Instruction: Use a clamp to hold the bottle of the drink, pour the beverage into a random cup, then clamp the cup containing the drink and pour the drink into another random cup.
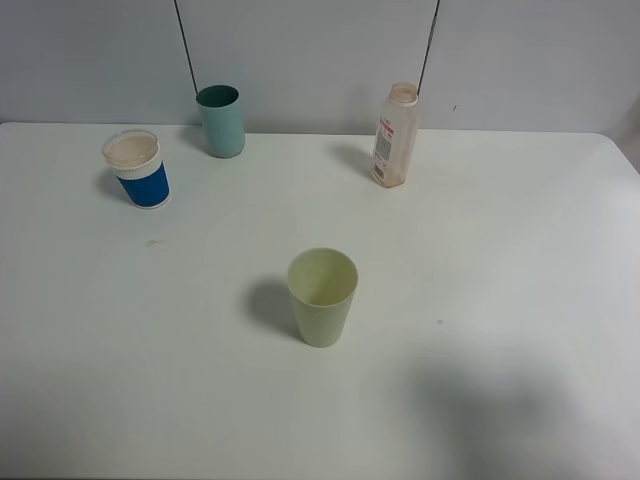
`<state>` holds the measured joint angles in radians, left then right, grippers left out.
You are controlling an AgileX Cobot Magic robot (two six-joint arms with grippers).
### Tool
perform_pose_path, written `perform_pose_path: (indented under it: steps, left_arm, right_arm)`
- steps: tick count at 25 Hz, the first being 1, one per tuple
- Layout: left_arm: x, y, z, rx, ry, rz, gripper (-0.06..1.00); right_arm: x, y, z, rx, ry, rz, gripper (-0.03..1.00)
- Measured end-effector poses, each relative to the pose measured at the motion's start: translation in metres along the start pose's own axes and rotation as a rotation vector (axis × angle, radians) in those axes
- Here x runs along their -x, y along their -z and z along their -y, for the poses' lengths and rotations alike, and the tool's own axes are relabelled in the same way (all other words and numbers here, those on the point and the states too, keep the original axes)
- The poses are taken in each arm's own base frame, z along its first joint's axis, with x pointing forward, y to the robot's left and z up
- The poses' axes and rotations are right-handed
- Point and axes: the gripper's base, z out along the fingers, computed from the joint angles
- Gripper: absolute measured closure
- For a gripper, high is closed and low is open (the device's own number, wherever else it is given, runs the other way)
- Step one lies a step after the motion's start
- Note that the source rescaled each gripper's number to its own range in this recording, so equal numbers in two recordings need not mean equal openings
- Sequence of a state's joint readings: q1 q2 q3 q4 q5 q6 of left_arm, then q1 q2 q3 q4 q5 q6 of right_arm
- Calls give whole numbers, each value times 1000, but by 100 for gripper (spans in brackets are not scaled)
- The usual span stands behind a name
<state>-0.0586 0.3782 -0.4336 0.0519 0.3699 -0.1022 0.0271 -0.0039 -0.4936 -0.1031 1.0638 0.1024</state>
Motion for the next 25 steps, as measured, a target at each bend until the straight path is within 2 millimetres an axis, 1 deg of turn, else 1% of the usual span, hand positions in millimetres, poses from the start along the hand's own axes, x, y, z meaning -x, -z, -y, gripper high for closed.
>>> perform_pose_path:
  steps: [2,6,15,20,23,25]
  left_arm:
    - [-6,11,-2,13,-14,-29,2]
    - [-9,21,-3,21,-12,-34,2]
    - [-16,28,-4,30,-10,-90,2]
    - [-8,41,-5,45,-10,-134,2]
    - [-12,46,-6,59,-16,-170,2]
    - [-19,52,-7,68,-16,-216,2]
  right_arm:
    - [0,0,0,0,0,0,-3]
    - [0,0,0,0,0,0,-3]
    - [0,0,0,0,0,0,-3]
    - [0,0,0,0,0,0,-3]
    - [0,0,0,0,0,0,-3]
    - [0,0,0,0,0,0,-3]
